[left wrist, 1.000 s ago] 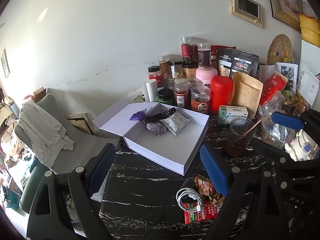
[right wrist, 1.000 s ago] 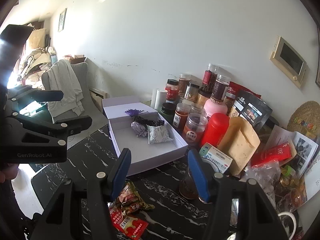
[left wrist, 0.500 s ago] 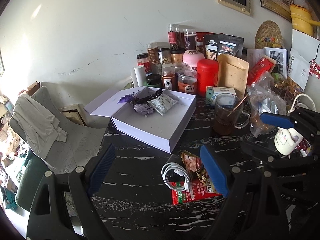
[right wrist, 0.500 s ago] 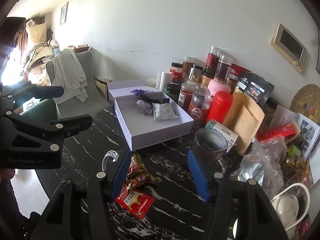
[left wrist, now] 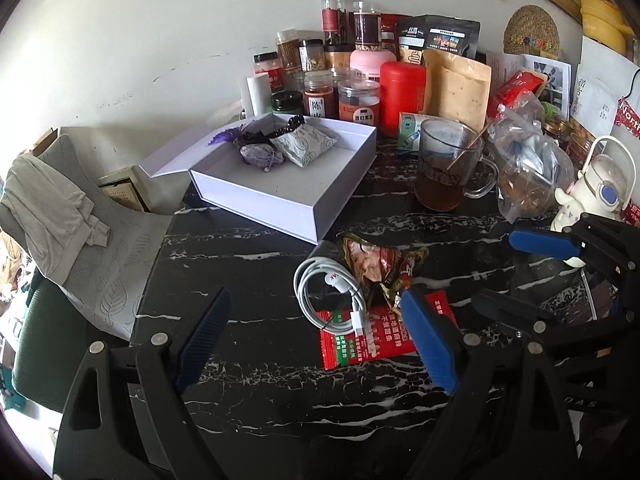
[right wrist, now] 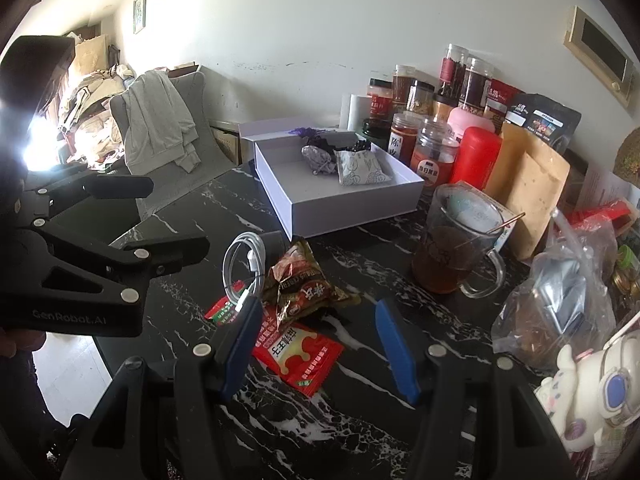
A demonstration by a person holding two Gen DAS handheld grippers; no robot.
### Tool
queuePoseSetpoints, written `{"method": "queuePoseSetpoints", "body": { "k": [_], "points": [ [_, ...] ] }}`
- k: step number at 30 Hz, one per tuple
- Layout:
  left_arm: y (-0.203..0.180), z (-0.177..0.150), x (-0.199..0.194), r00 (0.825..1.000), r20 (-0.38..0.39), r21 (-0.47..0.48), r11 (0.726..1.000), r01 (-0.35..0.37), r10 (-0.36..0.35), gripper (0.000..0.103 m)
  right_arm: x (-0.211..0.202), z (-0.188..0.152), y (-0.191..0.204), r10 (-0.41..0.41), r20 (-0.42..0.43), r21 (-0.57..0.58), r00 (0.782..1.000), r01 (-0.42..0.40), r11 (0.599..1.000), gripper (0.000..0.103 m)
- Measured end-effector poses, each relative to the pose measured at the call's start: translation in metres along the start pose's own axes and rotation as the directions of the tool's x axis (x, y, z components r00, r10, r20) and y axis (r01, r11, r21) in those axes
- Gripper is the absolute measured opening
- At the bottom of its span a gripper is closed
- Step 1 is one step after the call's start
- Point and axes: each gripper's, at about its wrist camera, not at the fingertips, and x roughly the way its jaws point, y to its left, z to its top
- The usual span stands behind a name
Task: Organize objects
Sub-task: 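Withdraw both tools from the box toward the white cable and snack bag, then grasp the white charging cable with the left tool while the right tool grasps the snack bag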
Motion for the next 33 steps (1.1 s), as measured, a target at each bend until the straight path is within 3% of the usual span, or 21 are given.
{"method": "queuePoseSetpoints", "body": {
  "k": [15, 33],
  "points": [
    [0.004, -0.02, 0.05, 0.996, -0.064, -0.013, 0.998, 0.058, -0.059, 0.086, 0.039, -0.022, -0.01, 0.078, -0.057, 0.002, 0.995, -0.078, 0.997, 0.06],
    [0.011, -0.013, 0.117, 0.977, -0.156, -0.009, 0.989, 0.148, -0.147, 0.086, 0.088, -0.005, -0.019, 0.147, -0.105, -0.07, 0.983, -0.155, 0.985, 0.06]
  ]
}}
